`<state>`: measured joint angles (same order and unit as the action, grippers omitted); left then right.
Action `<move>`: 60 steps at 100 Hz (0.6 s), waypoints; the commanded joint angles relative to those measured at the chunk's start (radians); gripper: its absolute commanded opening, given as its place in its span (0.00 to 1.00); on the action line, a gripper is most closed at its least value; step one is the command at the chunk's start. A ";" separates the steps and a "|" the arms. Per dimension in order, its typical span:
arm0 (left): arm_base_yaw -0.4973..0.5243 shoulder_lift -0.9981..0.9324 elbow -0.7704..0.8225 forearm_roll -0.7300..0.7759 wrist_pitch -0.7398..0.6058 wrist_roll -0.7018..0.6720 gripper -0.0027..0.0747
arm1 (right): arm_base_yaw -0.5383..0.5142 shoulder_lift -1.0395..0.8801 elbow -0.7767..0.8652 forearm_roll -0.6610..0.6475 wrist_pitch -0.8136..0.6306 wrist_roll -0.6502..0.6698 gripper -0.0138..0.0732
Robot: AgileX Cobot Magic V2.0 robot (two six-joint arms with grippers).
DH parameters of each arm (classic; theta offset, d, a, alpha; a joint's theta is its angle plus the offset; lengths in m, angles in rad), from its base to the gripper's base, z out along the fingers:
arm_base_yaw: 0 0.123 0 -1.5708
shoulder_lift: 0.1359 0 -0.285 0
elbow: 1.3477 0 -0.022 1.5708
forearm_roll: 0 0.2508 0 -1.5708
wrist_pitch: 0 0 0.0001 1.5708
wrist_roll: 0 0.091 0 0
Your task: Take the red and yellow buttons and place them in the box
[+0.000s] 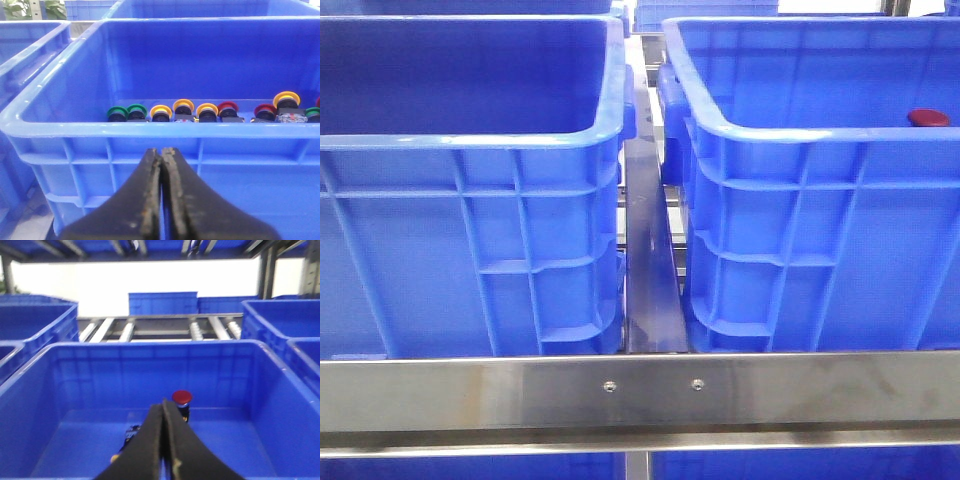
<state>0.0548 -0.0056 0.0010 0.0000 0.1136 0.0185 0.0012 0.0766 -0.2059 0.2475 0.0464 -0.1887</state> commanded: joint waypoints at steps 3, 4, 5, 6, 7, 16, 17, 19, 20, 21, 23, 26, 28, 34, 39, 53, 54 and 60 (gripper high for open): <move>-0.007 -0.030 0.054 0.000 -0.075 -0.004 0.01 | 0.028 0.020 0.046 -0.110 -0.210 0.103 0.08; -0.007 -0.030 0.054 0.000 -0.075 -0.004 0.01 | 0.033 0.019 0.050 -0.113 -0.214 0.105 0.08; -0.007 -0.030 0.054 0.000 -0.075 -0.004 0.01 | 0.036 0.019 0.055 -0.118 -0.221 0.106 0.08; -0.007 -0.030 0.054 0.000 -0.075 -0.004 0.01 | 0.039 0.018 0.063 -0.121 -0.223 0.107 0.08; -0.007 -0.030 0.054 0.000 -0.075 -0.004 0.01 | 0.046 0.018 0.068 -0.123 -0.228 0.108 0.08; -0.007 -0.030 0.054 0.000 -0.075 -0.004 0.01 | 0.082 0.018 0.110 -0.149 -0.239 0.108 0.08; -0.007 -0.030 0.054 0.000 -0.075 -0.004 0.01 | 0.084 0.018 0.115 -0.155 -0.239 0.108 0.08; -0.007 -0.030 0.054 0.000 -0.075 -0.004 0.01 | 0.089 0.018 0.120 -0.162 -0.241 0.108 0.08; -0.007 -0.030 0.054 0.000 -0.075 -0.004 0.01 | 0.091 0.018 0.124 -0.164 -0.242 0.108 0.08; -0.007 -0.030 0.054 0.000 -0.075 -0.004 0.01 | 0.093 0.018 0.126 -0.166 -0.242 0.108 0.08; -0.007 -0.030 0.054 0.000 -0.075 -0.004 0.01 | 0.093 0.016 0.131 -0.172 -0.241 0.108 0.08; -0.007 -0.030 0.054 0.000 -0.075 -0.004 0.01 | 0.093 0.014 0.138 -0.178 -0.239 0.108 0.08; -0.007 -0.030 0.054 0.000 -0.075 -0.004 0.01 | 0.093 0.010 0.143 -0.178 -0.241 0.108 0.08; -0.007 -0.030 0.054 0.000 -0.075 -0.004 0.01 | 0.091 -0.002 0.167 -0.178 -0.249 0.108 0.08; -0.007 -0.030 0.054 0.000 -0.075 -0.004 0.01 | 0.091 -0.022 0.200 -0.178 -0.275 0.109 0.08; -0.007 -0.030 0.054 0.000 -0.075 -0.004 0.01 | 0.090 -0.087 0.219 -0.194 -0.234 0.128 0.08; -0.007 -0.030 0.054 0.000 -0.075 -0.004 0.01 | 0.089 -0.095 0.219 -0.198 -0.230 0.128 0.08; -0.007 -0.030 0.054 0.000 -0.075 -0.004 0.01 | 0.078 -0.112 0.219 -0.212 -0.220 0.138 0.08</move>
<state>0.0548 -0.0056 0.0010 0.0000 0.1136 0.0185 0.0897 -0.0061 0.0270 0.0661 -0.1151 -0.0633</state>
